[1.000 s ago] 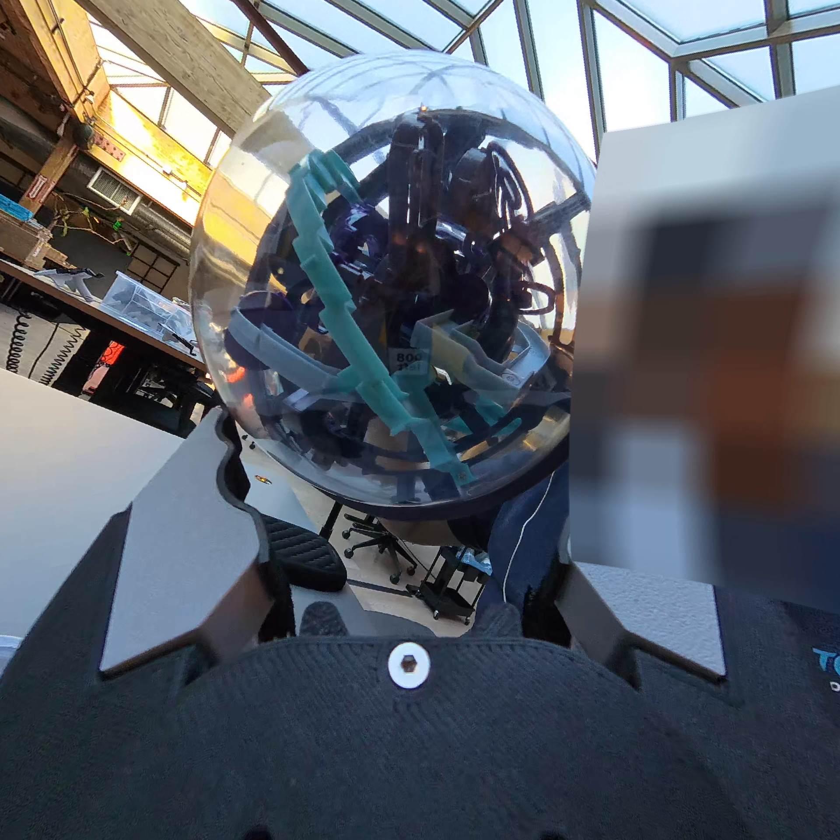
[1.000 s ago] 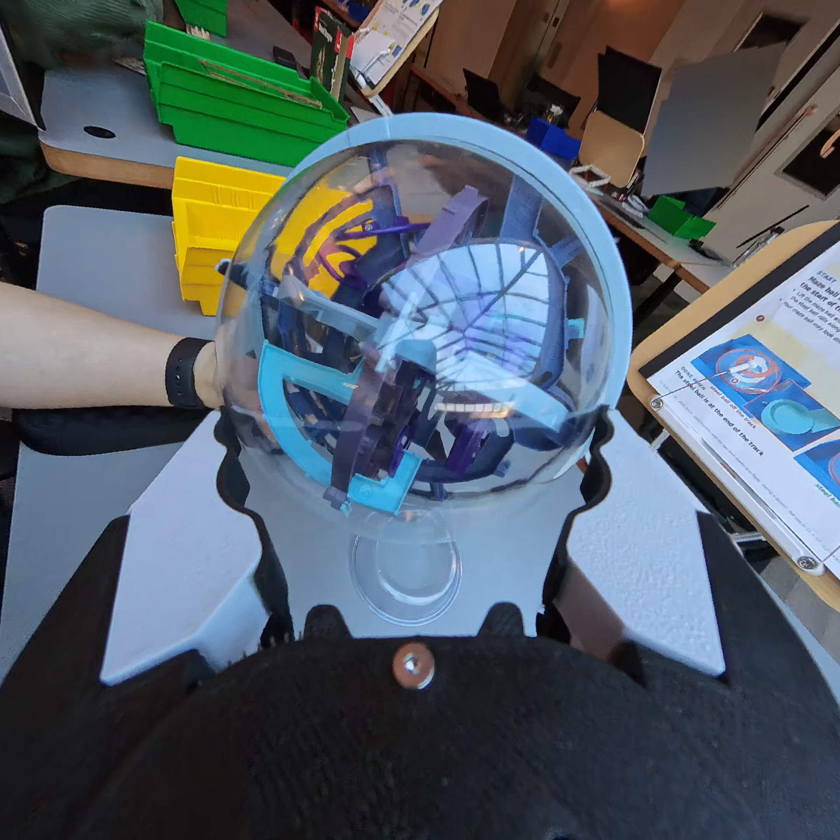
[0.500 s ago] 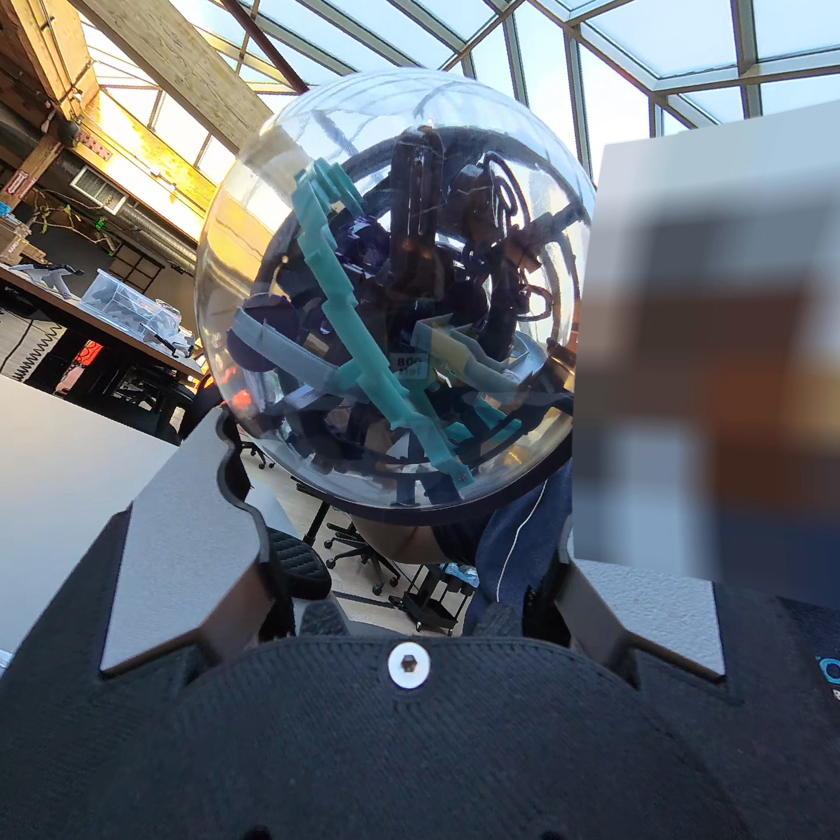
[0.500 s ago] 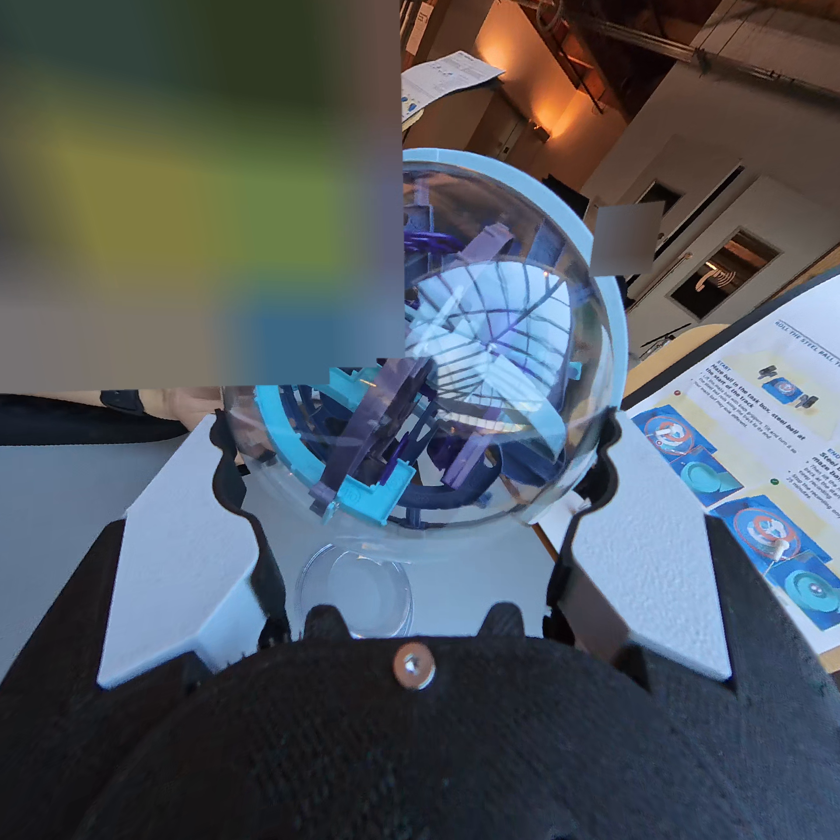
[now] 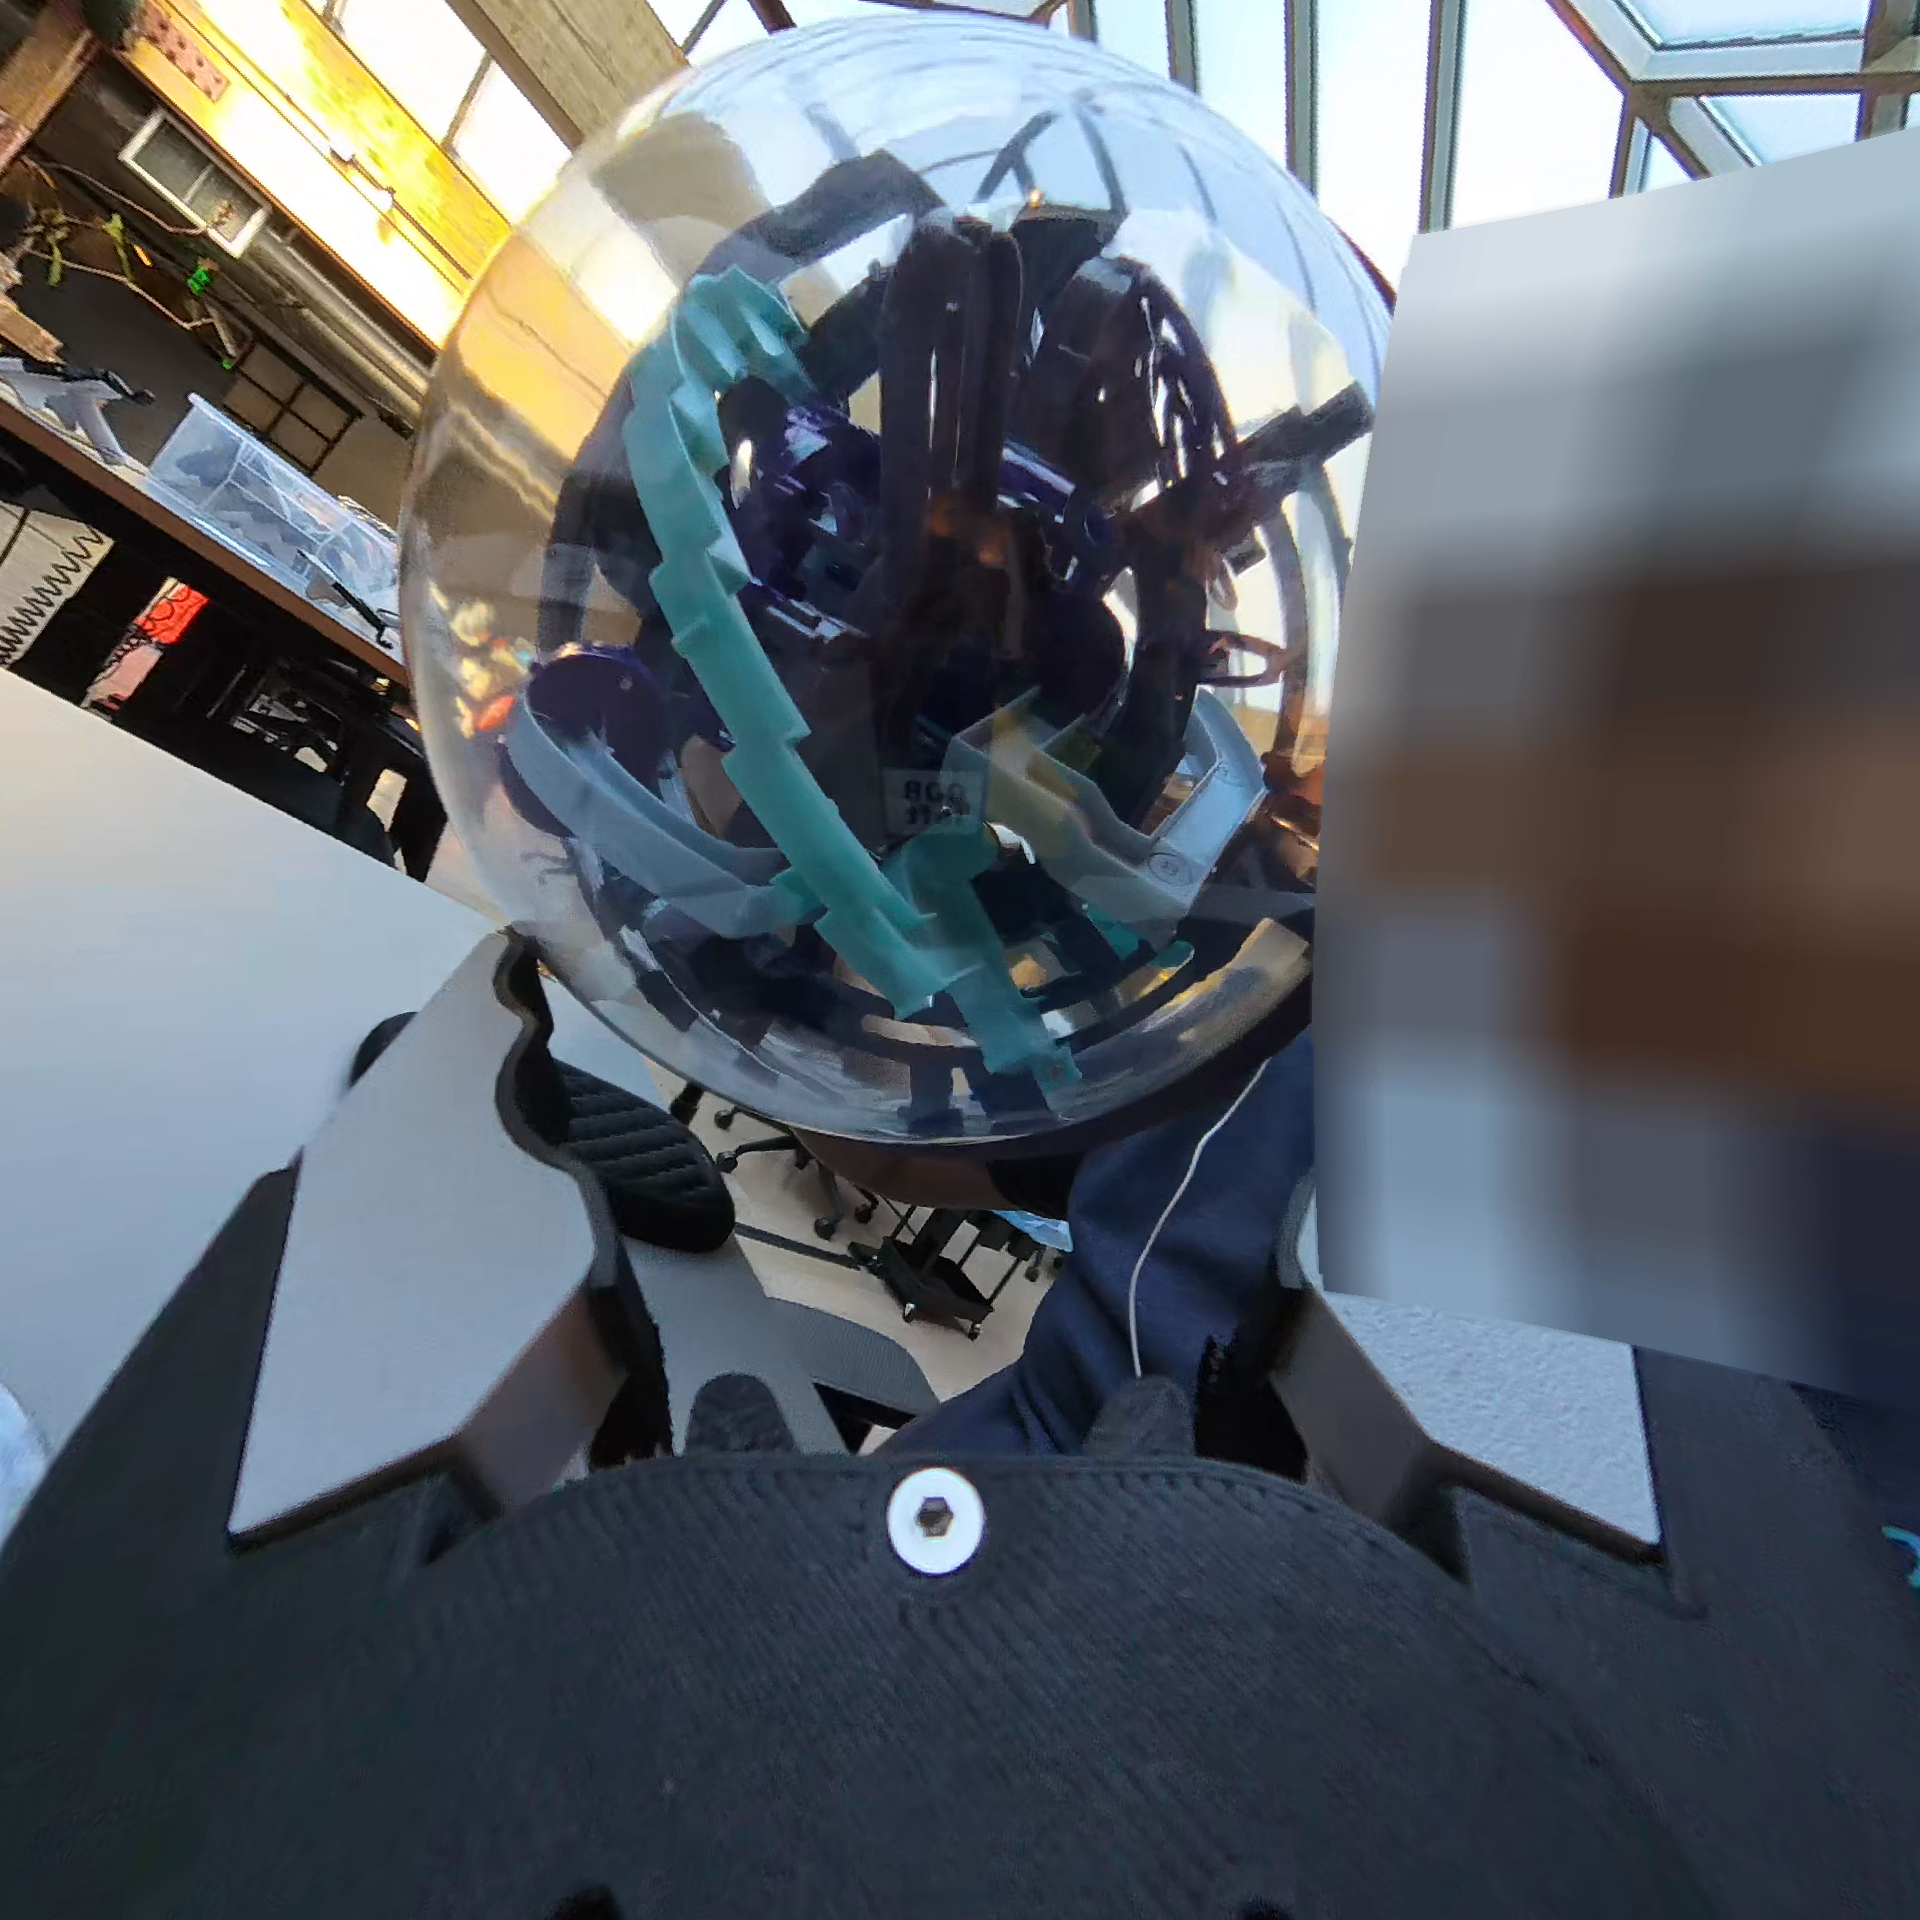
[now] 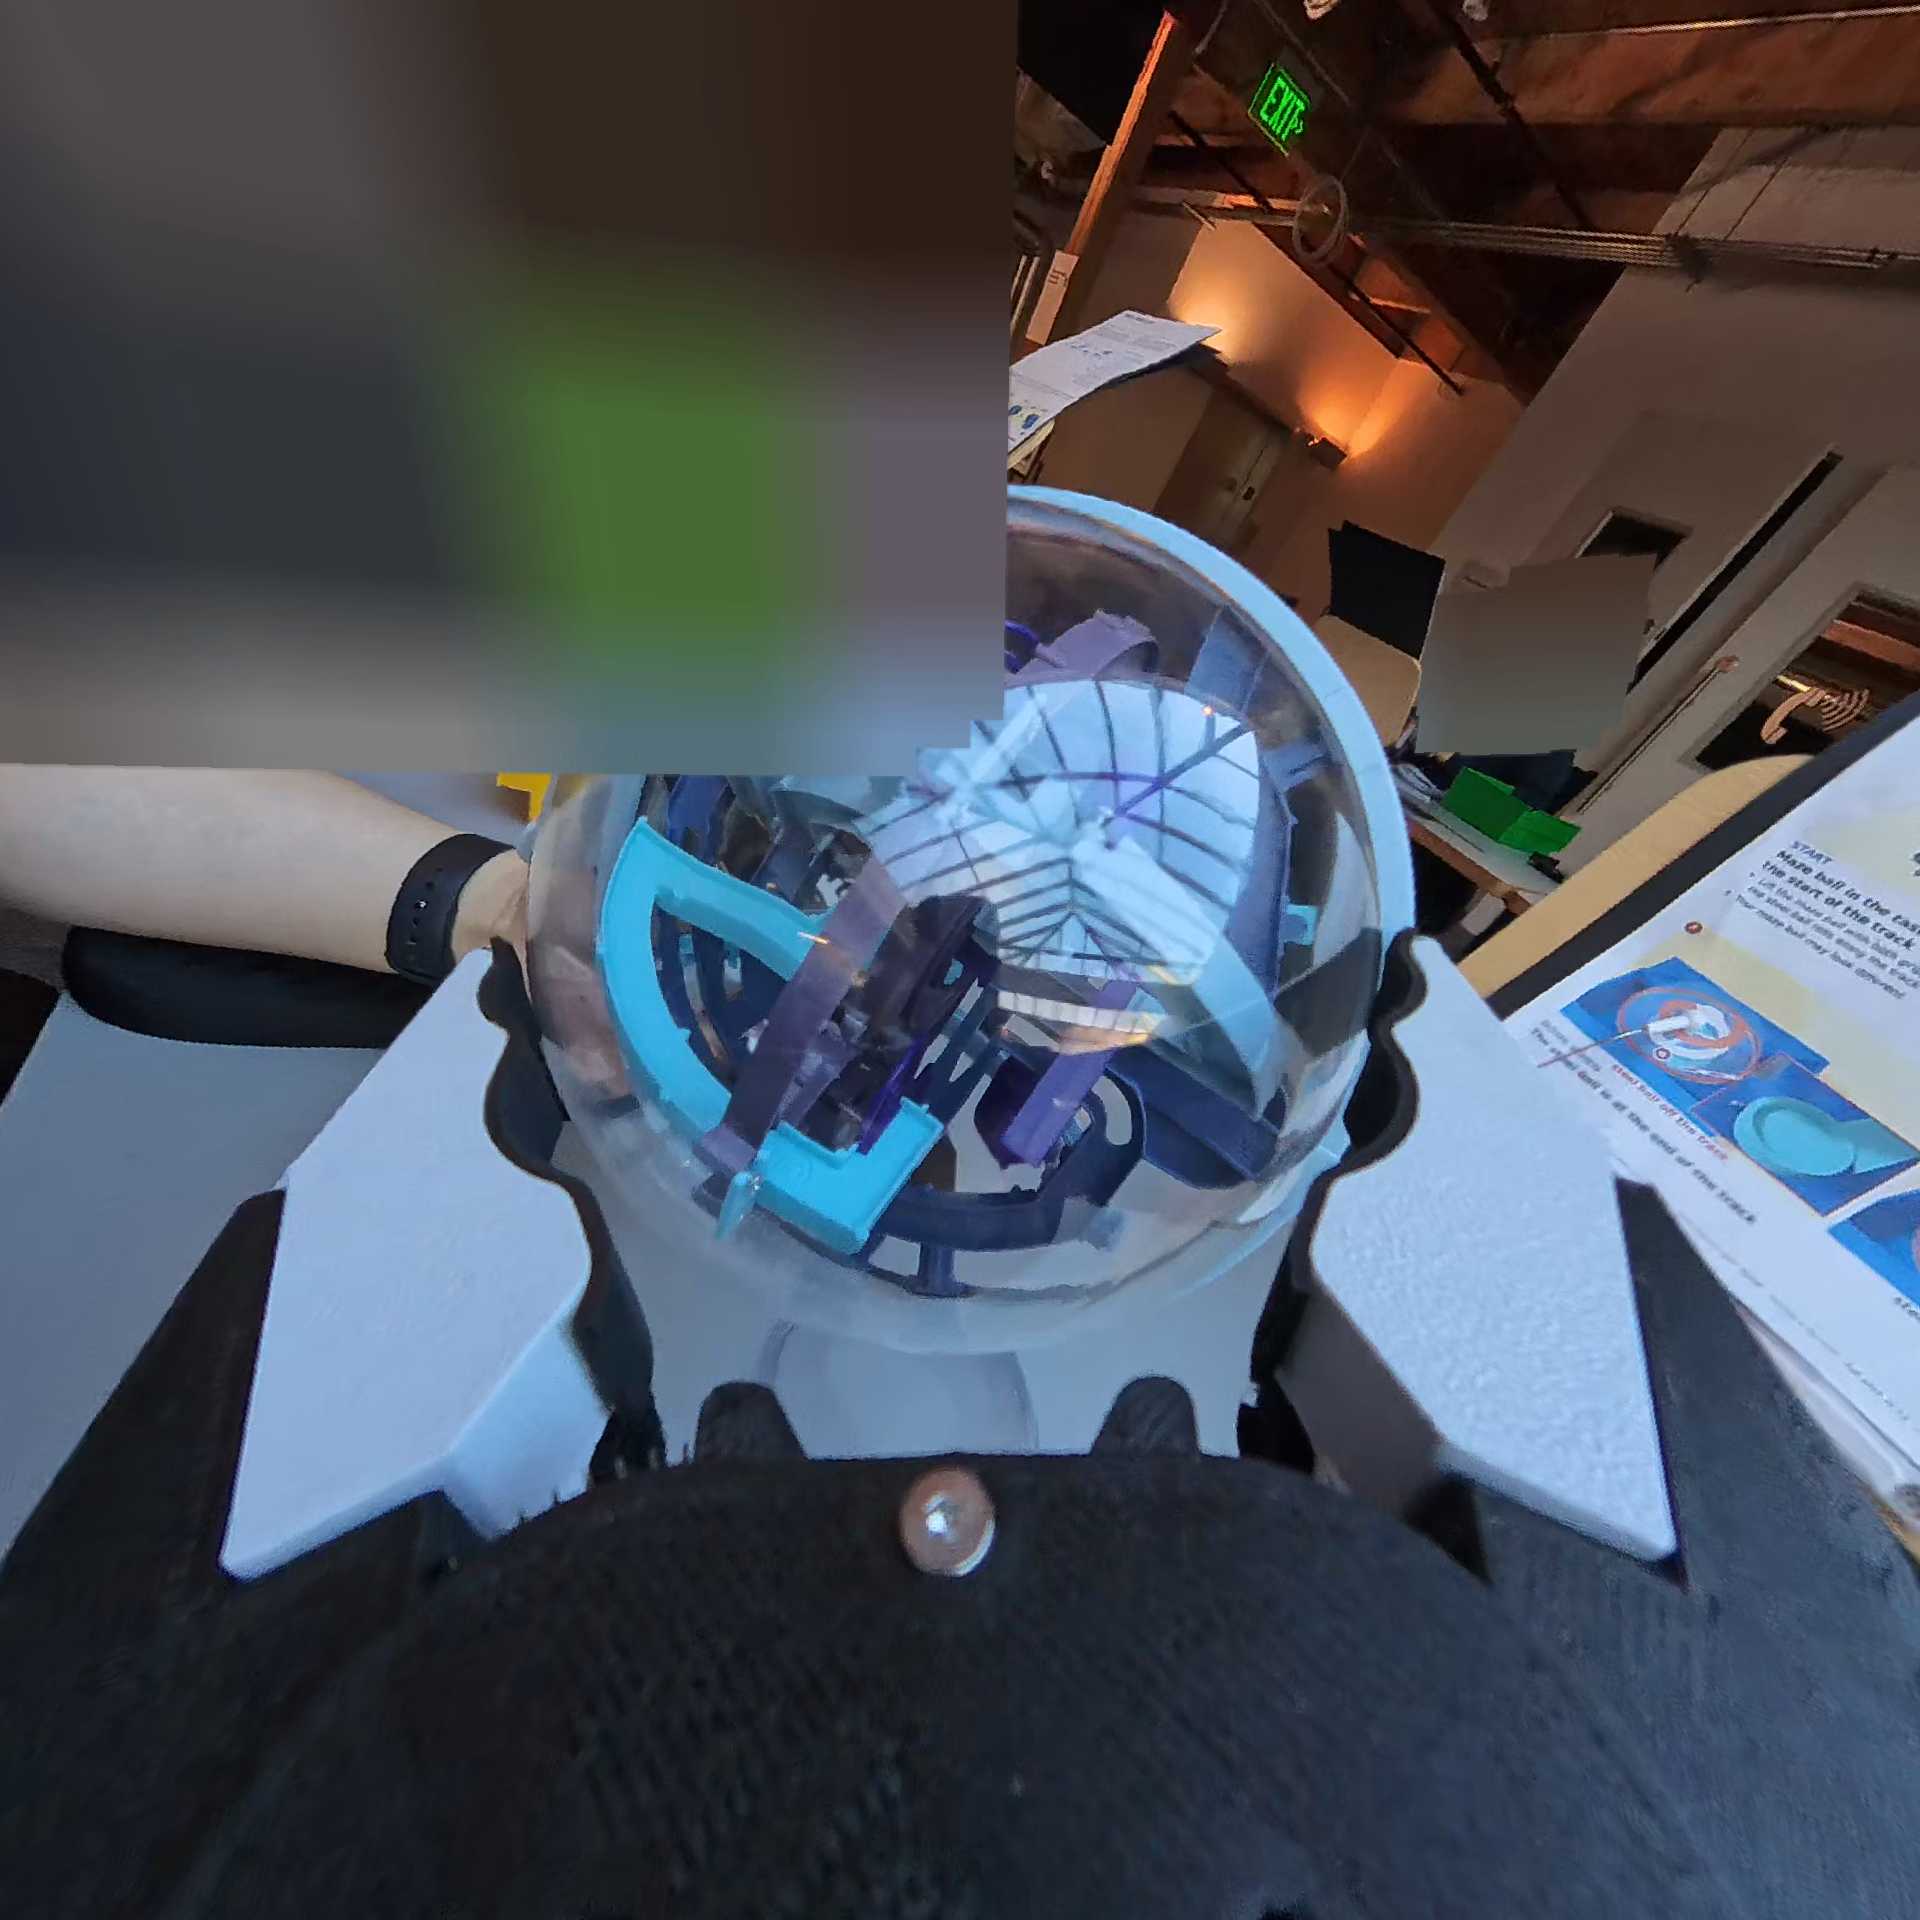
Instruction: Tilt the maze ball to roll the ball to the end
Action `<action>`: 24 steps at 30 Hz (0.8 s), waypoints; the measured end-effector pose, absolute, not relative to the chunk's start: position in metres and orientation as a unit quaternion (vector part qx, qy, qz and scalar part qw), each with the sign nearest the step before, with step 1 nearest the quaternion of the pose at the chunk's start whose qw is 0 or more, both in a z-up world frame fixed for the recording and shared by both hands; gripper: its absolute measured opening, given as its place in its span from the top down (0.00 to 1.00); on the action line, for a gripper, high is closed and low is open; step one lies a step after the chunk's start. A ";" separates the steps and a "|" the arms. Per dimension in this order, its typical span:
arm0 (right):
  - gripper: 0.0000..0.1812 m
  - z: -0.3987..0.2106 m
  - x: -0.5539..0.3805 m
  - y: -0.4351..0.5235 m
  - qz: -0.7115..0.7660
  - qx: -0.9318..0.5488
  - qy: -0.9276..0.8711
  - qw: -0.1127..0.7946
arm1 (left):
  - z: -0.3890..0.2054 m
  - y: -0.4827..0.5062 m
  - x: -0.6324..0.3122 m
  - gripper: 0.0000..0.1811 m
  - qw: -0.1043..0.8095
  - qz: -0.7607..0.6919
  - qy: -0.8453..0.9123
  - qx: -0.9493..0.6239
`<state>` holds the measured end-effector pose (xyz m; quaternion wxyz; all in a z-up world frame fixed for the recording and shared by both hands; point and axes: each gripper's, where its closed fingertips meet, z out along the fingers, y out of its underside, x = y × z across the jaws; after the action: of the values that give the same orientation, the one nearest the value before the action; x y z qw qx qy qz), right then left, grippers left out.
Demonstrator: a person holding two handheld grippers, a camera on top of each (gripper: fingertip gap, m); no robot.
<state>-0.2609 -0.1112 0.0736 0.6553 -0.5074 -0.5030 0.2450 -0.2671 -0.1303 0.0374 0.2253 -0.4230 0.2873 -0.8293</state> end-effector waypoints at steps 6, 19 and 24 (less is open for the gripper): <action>0.16 0.069 -0.251 -0.116 0.315 -0.506 -0.471 0.651 | 0.032 -0.131 -0.257 0.13 0.262 -0.793 0.308 -0.455; 0.17 0.070 -0.243 -0.115 0.338 -0.510 -0.418 0.671 | 0.029 -0.126 -0.251 0.12 0.307 -0.768 0.308 -0.470; 0.18 0.072 -0.242 -0.118 0.323 -0.514 -0.434 0.666 | 0.022 -0.131 -0.244 0.13 0.236 -0.801 0.276 -0.475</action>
<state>-0.2420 -0.1183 0.0721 0.6657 -0.5136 -0.4344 0.3233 -0.2439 -0.1307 0.0224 0.2360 -0.4754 0.2756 -0.8015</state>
